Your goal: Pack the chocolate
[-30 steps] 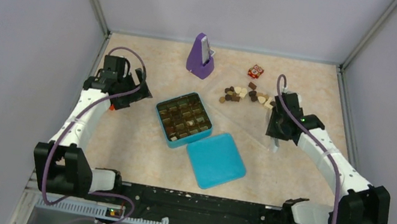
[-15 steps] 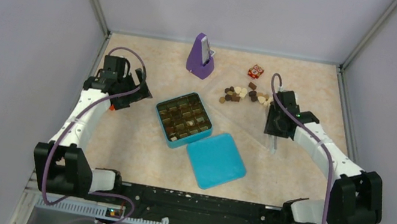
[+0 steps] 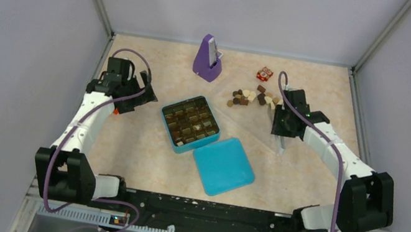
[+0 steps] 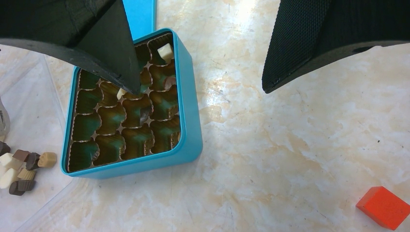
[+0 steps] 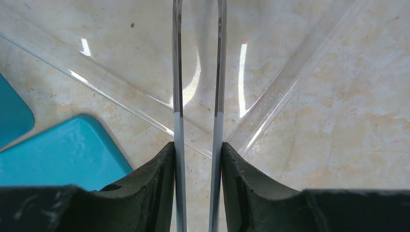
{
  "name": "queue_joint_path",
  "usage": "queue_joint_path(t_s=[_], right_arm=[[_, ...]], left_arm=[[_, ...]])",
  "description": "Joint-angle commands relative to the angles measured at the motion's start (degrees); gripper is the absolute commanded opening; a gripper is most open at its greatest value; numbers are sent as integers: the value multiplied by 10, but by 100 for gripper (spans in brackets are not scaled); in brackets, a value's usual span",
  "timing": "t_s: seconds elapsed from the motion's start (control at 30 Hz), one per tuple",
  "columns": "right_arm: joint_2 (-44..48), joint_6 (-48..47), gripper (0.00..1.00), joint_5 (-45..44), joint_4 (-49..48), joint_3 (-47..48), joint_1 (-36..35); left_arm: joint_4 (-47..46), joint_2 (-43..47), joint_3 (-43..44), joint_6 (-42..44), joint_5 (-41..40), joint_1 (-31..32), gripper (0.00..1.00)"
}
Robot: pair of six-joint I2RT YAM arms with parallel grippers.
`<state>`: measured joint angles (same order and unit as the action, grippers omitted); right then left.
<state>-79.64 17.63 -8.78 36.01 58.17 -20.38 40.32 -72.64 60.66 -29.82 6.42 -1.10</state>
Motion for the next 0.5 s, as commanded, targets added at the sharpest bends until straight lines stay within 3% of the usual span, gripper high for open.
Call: queue_joint_path(t_s=[0.0, 0.47], right_arm=[[1, -15, 35, 9, -14, 28, 6], [-63, -48, 37, -19, -12, 65, 5]], left_arm=[[-13, 2, 17, 6, 1, -3, 99], [-12, 5, 16, 7, -8, -3, 99]])
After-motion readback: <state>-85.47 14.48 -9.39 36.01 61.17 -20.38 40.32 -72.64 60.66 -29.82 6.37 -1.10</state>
